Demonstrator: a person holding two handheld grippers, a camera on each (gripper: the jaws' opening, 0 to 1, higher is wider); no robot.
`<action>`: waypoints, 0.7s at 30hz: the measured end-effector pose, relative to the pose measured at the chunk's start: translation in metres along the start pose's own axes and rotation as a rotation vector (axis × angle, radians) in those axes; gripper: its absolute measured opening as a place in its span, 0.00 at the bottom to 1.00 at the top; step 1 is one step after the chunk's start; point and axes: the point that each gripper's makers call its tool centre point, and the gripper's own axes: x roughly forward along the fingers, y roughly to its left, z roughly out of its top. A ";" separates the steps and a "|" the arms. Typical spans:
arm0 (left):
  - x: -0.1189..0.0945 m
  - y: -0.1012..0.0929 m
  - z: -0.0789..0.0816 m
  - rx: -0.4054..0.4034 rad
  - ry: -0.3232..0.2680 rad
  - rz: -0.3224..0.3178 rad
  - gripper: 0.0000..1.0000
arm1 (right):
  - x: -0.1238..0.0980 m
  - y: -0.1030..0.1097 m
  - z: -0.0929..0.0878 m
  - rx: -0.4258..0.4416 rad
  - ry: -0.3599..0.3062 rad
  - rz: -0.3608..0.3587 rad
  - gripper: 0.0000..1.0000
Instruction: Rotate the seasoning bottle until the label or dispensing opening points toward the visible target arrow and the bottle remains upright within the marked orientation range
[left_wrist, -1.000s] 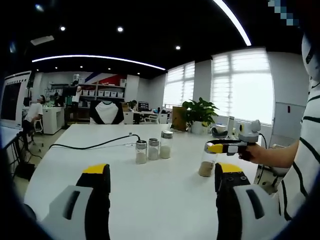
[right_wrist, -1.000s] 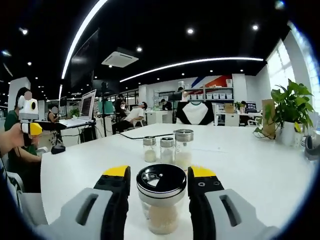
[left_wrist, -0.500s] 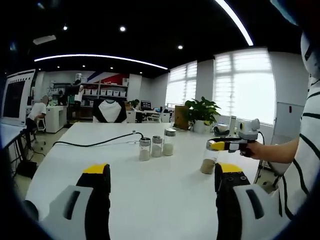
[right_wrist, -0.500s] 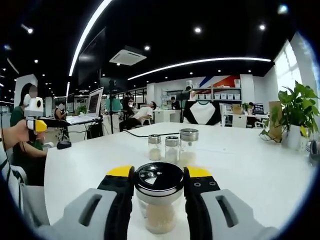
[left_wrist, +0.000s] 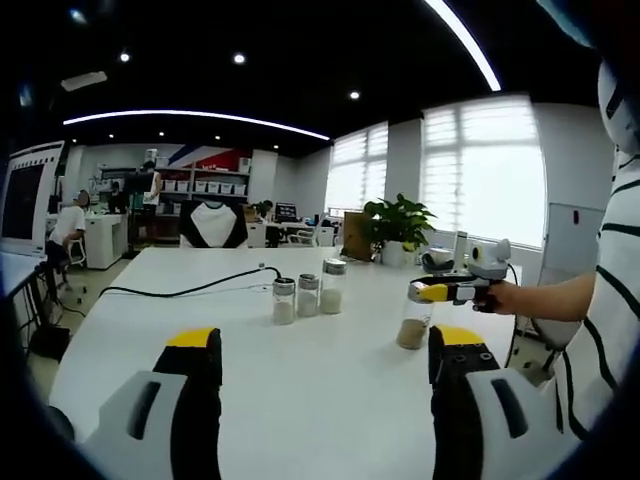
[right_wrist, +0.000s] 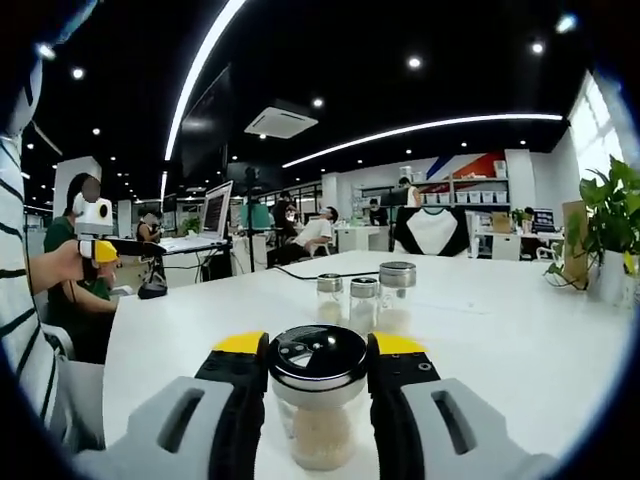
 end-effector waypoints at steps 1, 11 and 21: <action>0.000 -0.001 0.001 0.001 -0.005 -0.001 0.90 | 0.000 0.001 0.000 0.004 -0.004 0.010 0.38; 0.004 -0.005 0.006 0.023 -0.008 -0.014 0.90 | 0.001 0.004 0.000 -0.013 -0.008 0.041 0.38; 0.006 -0.006 -0.002 0.049 0.033 -0.009 0.90 | -0.015 -0.001 0.011 0.064 -0.105 -0.036 0.55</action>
